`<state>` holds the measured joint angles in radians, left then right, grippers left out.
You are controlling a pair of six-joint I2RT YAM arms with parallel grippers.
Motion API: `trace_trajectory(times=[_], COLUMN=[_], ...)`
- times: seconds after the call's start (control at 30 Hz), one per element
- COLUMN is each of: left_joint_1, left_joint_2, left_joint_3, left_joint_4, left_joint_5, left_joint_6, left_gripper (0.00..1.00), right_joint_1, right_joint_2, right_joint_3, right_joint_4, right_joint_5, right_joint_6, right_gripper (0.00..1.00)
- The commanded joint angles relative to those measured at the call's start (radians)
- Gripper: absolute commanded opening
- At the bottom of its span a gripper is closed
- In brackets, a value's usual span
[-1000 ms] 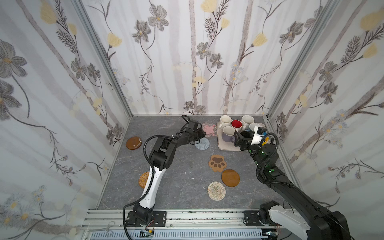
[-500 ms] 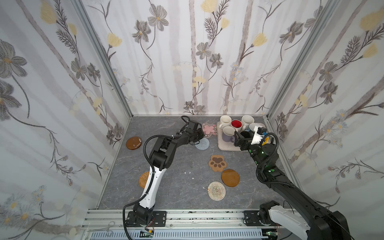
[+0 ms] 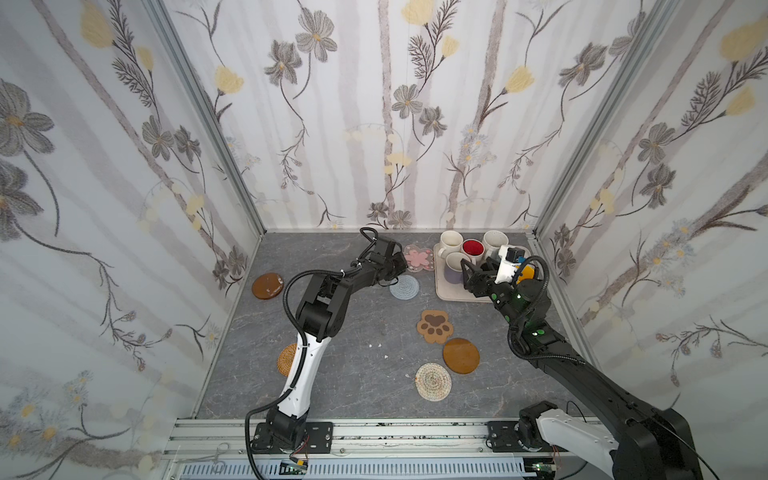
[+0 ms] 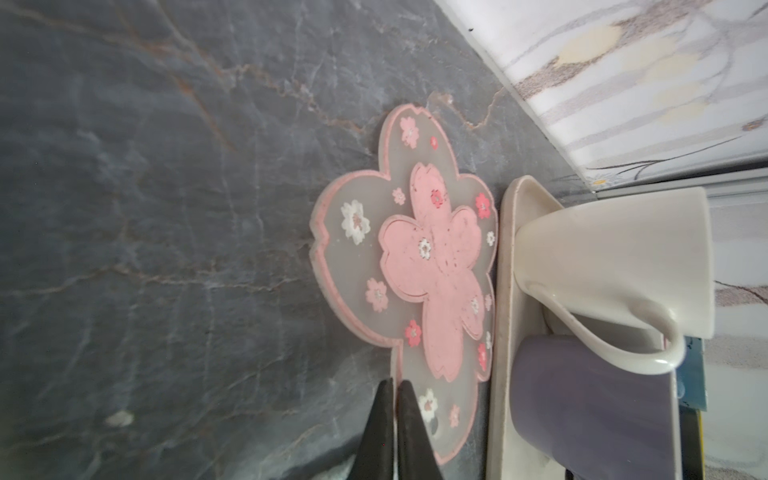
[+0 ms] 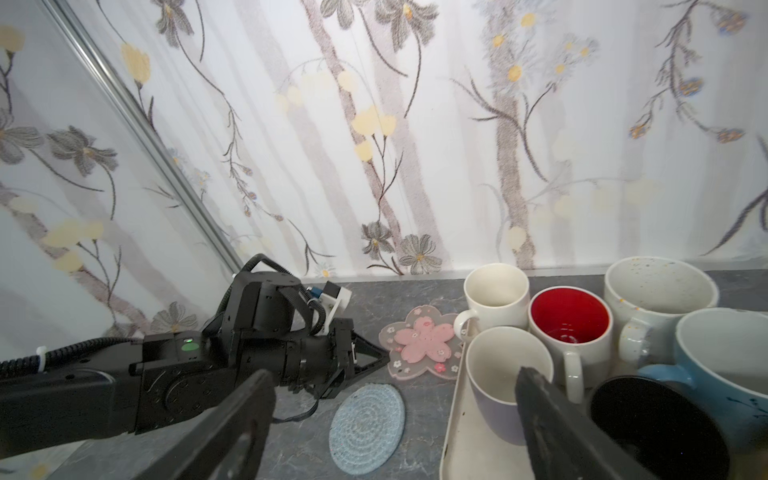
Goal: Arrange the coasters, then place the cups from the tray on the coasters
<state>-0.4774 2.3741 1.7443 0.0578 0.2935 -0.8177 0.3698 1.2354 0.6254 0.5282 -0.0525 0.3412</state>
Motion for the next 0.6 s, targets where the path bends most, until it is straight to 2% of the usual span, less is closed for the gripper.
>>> trace_trajectory(times=[0.0,0.57], left_joint_1=[0.014,0.163], left_joint_2=[-0.031,-0.143], left_joint_3=[-0.009,-0.158], left_joint_4=[0.036,0.036], left_joint_5=[0.012,0.028], left_joint_6=[0.021,0.101], left_gripper=[0.0,0.0], right_joint_1=[0.025,0.114], right_joint_2=[0.033,0.13], right_joint_3=[0.04,0.082], right_joint_4=[-0.023,-0.039], right_joint_5=[-0.022,-0.027], right_joint_6=[0.057,0.166], right_gripper=[0.91,0.9])
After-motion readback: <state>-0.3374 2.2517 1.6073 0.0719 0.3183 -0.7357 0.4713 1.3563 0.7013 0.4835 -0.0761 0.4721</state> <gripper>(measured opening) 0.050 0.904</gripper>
